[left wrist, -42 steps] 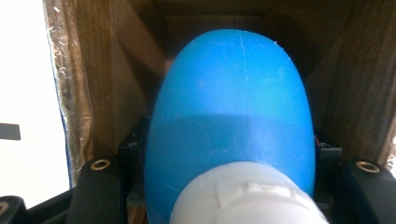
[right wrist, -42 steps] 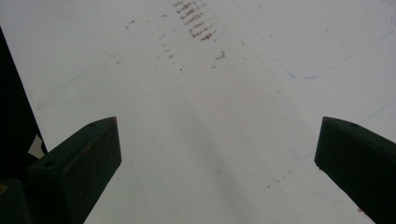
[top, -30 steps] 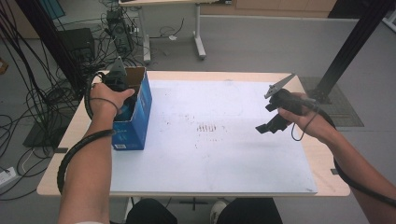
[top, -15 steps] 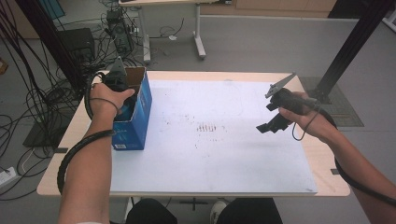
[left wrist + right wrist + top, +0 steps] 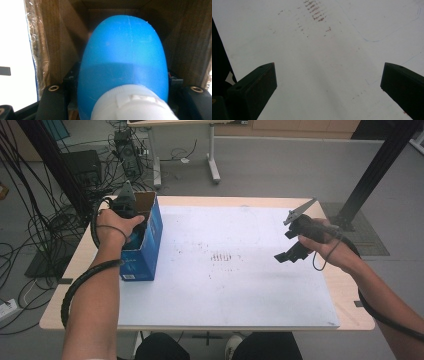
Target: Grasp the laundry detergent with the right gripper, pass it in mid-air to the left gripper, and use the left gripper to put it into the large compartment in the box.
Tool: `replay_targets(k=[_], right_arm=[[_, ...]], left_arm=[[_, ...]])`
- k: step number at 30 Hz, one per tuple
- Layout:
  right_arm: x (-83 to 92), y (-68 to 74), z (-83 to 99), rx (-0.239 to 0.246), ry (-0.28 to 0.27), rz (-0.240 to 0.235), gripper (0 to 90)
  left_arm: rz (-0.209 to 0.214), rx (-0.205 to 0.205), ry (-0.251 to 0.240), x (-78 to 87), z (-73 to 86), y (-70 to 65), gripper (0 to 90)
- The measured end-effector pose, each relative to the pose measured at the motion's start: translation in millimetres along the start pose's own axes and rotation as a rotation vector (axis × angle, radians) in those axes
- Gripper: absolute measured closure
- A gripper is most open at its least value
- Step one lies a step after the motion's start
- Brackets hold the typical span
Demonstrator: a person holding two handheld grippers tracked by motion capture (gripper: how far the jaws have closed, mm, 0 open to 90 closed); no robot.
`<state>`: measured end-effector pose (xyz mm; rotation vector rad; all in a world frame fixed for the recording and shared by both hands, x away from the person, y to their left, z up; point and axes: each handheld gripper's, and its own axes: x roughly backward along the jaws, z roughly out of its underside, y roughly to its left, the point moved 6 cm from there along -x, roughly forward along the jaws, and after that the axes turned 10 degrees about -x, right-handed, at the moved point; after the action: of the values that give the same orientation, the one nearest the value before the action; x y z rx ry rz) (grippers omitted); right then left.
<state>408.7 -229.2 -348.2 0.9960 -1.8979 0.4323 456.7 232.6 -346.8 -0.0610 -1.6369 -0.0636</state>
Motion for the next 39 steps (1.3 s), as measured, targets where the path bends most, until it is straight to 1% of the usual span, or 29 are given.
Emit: replay_targets(k=[32, 39], right_arm=[[1.1, -0.3, 0.6, -0.002, -0.004, -0.002, 0.4], [1.9, 0.8, -0.1, -0.001, -0.005, -0.002, 0.4]], left_arm=[[-0.012, -0.002, -0.003, 0.5, 0.2, 0.6, 36.2], [-0.015, -0.008, -0.001, 0.8, 0.1, -0.2, 36.2]])
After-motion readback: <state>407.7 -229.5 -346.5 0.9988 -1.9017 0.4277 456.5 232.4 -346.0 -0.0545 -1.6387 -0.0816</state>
